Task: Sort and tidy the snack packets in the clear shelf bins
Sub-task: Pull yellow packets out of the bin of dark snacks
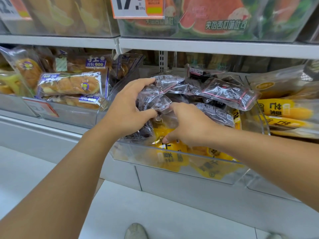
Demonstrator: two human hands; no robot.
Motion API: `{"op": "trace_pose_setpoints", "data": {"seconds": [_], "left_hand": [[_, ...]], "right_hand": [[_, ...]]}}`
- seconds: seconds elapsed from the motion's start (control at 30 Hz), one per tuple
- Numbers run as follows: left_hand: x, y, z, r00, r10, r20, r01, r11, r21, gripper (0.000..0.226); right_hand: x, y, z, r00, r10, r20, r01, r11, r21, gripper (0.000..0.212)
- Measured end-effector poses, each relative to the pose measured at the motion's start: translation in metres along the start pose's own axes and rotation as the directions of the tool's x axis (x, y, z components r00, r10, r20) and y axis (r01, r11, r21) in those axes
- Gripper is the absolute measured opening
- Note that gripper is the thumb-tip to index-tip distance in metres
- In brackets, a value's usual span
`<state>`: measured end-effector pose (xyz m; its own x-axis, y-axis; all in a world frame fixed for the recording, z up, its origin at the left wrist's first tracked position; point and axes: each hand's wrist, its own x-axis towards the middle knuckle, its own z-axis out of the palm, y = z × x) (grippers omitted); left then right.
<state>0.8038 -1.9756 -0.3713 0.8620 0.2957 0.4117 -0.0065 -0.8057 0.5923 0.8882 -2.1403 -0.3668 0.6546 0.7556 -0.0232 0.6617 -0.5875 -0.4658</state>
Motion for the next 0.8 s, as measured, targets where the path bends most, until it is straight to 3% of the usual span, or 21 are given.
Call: {"op": "trace_pose_setpoints", "data": {"seconds": [0.2, 0.3, 0.47, 0.67, 0.8], "left_hand": [[-0.002, -0.001, 0.004, 0.999, 0.006, -0.039, -0.007, 1.000, -0.022, 0.080], [-0.003, -0.002, 0.003, 0.999, -0.009, -0.053, 0.006, 0.998, -0.056, 0.079], [-0.004, 0.000, 0.000, 0.997, -0.038, -0.063, 0.031, 0.994, -0.106, 0.078], [-0.003, -0.001, -0.004, 0.990, -0.124, -0.072, 0.100, 0.954, -0.282, 0.074], [-0.009, -0.001, -0.003, 0.991, -0.129, -0.022, 0.118, 0.955, -0.273, 0.077]], "right_hand": [[0.007, -0.003, 0.006, 0.973, 0.227, -0.028, -0.222, 0.968, 0.118, 0.068], [0.005, -0.003, 0.006, 0.966, 0.258, -0.033, -0.246, 0.947, 0.206, 0.034], [-0.018, 0.001, -0.005, 0.971, 0.183, -0.157, -0.152, 0.970, 0.190, 0.034], [-0.056, 0.000, -0.039, 0.935, -0.033, -0.353, 0.059, 0.996, 0.062, 0.029], [-0.068, 0.017, -0.070, 0.887, -0.010, -0.462, 0.105, 0.978, 0.182, 0.030]]}}
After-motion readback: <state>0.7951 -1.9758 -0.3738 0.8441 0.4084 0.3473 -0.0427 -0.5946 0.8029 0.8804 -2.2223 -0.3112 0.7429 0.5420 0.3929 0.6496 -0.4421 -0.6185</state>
